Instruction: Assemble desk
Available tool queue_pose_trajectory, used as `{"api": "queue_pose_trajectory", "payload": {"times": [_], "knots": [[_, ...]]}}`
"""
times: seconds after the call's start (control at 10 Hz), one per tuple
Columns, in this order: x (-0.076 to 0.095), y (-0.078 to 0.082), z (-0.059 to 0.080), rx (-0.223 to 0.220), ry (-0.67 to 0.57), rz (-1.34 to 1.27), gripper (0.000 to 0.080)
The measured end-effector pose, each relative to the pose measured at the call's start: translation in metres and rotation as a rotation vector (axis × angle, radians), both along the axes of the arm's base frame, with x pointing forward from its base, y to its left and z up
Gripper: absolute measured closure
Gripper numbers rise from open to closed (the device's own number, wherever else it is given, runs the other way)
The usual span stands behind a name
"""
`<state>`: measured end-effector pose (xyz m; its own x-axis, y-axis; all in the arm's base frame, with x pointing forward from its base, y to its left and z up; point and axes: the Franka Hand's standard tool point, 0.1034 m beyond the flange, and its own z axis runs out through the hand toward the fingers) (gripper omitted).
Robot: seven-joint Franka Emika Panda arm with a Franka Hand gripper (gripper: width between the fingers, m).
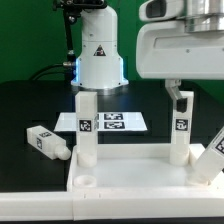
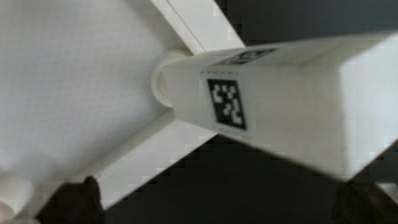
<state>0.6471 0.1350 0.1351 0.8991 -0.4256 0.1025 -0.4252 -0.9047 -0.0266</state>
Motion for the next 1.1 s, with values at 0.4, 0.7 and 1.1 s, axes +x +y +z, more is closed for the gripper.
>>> {"api": "queue_pose_trajectory", "payload": {"times": [0.4,0.7,1.1], "knots": [[0.004,0.002,-0.001,-0.026,-0.007,0.173,0.0151],[0.01,0.027,-0.01,-0.022,-0.001,0.142,0.0151],[0.001,0.029,-0.031,-0.027,-0.002,0.133,0.0151]]}}
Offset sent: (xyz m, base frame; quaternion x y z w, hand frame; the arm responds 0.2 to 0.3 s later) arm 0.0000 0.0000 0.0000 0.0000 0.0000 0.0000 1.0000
